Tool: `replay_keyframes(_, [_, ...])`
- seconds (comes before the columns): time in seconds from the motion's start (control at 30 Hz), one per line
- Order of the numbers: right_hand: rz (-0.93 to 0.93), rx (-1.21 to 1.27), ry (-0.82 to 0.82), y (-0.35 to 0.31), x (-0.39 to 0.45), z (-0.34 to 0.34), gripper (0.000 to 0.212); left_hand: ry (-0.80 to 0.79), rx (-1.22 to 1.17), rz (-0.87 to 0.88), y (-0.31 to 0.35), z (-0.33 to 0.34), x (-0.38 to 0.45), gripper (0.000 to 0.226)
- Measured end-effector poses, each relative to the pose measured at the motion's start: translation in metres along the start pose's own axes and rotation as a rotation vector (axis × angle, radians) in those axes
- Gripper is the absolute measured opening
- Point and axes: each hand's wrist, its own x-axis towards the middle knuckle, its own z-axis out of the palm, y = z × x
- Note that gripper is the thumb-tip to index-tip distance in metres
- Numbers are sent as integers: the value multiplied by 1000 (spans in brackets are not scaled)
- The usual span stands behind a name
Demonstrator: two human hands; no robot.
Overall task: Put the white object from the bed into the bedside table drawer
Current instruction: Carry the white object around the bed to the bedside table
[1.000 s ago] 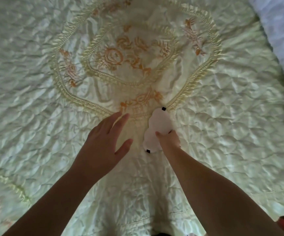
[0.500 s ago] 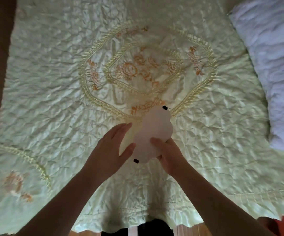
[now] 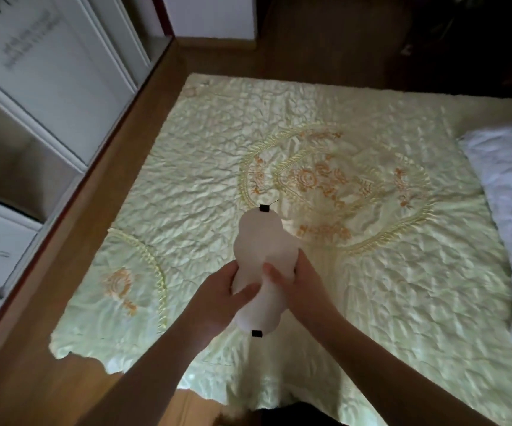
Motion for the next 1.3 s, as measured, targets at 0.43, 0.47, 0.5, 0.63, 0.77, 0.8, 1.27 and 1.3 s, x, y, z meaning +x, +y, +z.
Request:
replay_keyframes(0.43, [-821,-750,-403,-24,-148,184,105,363,33,20,-103,-133,-226,8])
replay_keyframes(0.47, [-836,-771,-416,-20,-163,199,105,377,45,22,-112,-140,-246,6])
replay_keyframes(0.5, [-854,-802,-416,-17,-176,214,106,392,75,24,-120,-147,-263,6])
replay_keyframes(0.63, [-876,-872,-503,-12,-218,267,105,417,220,50,-137,-172,-321,17])
replay_keyframes(0.77, [-740,-670,-638,-21,-240,307,78,436,325,165,-143,-199,-356,20])
replay_keyframes(0.8, [-729,-651,-623,-23,-243,316,70,454,359,186,-145,-206,-361,23])
replay_keyframes(1.27, [-215,-246,-654,-73,-144,460,41,741,42,94,-187,-339,-333,80])
replay_keyframes(1.3, [-181,-239,-679,-78,-139,475,47,734,1,79,-188,-348,-330,76])
